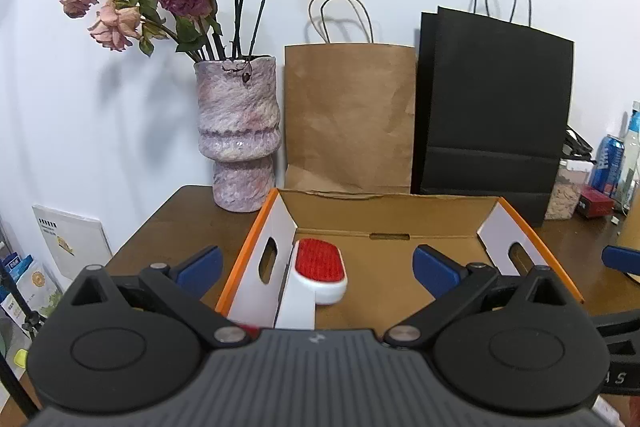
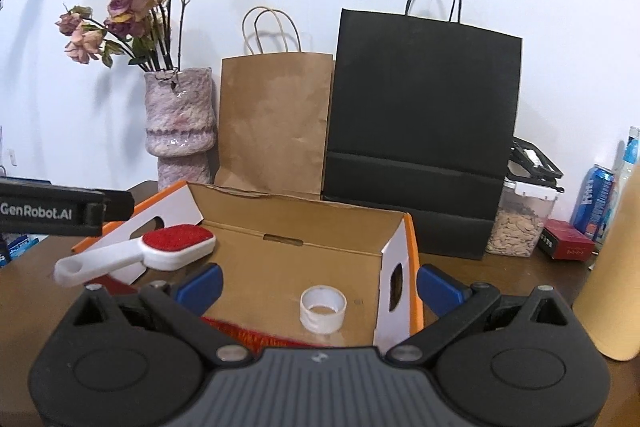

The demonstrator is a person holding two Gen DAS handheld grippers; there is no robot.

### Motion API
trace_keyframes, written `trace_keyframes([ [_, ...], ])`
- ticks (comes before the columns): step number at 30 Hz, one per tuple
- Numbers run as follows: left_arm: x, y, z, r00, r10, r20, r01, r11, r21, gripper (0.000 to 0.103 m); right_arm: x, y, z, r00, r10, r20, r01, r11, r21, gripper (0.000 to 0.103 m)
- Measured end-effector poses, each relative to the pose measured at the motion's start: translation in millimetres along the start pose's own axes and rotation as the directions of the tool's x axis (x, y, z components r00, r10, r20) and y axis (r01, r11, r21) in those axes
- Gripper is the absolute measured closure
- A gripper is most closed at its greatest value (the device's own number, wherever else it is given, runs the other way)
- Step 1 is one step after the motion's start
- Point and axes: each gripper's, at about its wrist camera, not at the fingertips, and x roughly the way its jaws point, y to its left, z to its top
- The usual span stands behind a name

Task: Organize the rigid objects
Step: 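Withdraw both open tools from the red box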

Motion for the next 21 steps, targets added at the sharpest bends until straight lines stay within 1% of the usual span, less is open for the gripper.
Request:
trace_keyframes([
  [10, -38.2, 4.3, -20.5, 1.0, -0.012, -0.004, 0.012, 1.0, 0.008, 0.0, -43.3, -0.8, -15.0, 1.0, 0.005, 0.011, -0.005, 1.0, 0.013, 0.0],
  [15, -56.3, 9.0, -30.9, 1.0, -0.008, -0.005, 0.008, 1.0, -0.004, 0.0, -65.1, 0.0, -25.6, 1.0, 0.006, 0.016, -0.006, 1.0, 0.007, 0.0],
  [21, -72.8, 9.8, -48.4, 0.999, -0.017, -0.027, 0.017, 1.0, -0.011, 0.0, -88.3, 1.5, -40.6, 1.0, 0.003, 0.009, -0.002, 1.0, -0.003, 0.0],
])
